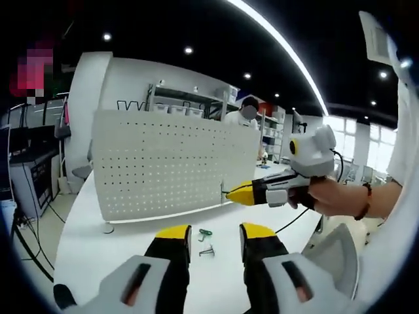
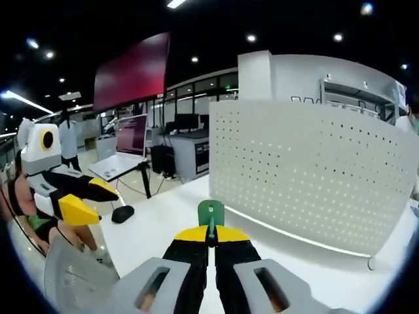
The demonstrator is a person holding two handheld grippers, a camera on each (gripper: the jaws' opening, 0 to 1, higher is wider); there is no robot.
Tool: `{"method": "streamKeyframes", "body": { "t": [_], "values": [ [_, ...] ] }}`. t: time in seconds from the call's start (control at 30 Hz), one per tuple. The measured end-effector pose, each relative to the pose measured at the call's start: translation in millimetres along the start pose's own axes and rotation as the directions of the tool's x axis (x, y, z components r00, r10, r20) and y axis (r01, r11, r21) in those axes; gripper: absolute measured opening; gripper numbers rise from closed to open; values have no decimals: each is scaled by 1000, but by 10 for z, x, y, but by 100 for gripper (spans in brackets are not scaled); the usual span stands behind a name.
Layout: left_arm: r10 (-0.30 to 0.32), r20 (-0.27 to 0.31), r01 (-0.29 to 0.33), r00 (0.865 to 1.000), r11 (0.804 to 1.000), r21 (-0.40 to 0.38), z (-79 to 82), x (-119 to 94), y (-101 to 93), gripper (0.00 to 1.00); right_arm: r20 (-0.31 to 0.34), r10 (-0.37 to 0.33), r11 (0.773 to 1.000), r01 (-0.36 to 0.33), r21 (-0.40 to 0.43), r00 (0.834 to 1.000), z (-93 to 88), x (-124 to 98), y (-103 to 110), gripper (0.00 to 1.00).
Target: Insert the hook assembly into the mounting plate slot until the hook locks in place.
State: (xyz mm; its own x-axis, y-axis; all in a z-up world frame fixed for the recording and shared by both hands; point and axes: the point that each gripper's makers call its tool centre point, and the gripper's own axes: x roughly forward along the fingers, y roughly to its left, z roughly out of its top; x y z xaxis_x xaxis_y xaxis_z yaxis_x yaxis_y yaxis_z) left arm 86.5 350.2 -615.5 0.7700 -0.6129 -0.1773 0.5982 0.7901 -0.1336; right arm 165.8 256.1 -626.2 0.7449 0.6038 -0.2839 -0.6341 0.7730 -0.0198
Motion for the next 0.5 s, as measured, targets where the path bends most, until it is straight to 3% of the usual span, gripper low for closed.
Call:
{"method": "streamKeyframes", "body": {
  "t": [0.5],
  "values": [
    [-38,18,38,999,999,15,-35,-11,69,39,16,-101,994,100,46,995,183,129,-271,1]
  ]
}}
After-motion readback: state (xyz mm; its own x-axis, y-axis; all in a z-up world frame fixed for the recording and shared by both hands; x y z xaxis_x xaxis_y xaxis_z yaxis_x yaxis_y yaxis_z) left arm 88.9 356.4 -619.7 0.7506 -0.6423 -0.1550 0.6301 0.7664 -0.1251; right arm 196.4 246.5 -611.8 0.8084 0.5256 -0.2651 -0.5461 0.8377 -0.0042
